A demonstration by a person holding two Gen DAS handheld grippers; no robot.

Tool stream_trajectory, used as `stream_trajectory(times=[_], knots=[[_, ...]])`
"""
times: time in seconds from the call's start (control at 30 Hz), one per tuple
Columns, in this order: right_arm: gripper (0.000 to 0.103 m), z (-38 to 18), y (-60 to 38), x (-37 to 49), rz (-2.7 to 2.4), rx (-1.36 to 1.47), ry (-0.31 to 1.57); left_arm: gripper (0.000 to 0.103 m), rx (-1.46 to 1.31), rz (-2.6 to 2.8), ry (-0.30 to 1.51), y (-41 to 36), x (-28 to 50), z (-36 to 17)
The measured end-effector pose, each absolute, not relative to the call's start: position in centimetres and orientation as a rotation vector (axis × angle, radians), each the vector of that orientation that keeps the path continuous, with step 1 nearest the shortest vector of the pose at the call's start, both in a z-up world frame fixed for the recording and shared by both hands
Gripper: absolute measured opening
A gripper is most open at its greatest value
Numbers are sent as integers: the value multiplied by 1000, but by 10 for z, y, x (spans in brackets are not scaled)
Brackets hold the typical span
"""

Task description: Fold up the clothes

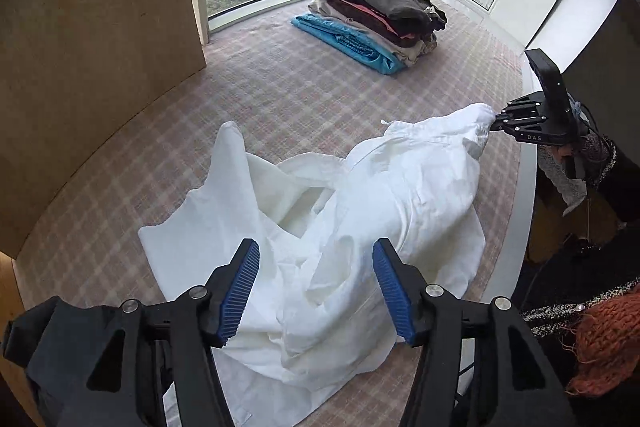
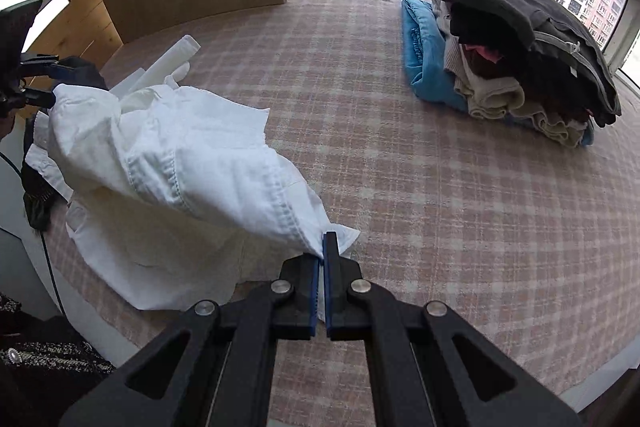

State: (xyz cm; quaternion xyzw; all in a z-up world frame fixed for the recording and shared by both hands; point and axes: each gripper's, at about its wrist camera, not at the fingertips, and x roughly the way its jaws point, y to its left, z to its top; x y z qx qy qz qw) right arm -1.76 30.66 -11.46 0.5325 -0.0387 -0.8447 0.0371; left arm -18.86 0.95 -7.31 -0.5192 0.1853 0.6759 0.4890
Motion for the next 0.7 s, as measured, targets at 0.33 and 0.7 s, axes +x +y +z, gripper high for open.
stream_trajectory(times=[0.33,0.7], knots=[[2,-94,304,-36,-2649,1572,-99,1,-1296,1666,545,26,-175,-86],[2,-109,277,-56,-2540,1623,35,12,-1316,1651,562,-33,-91,-101]])
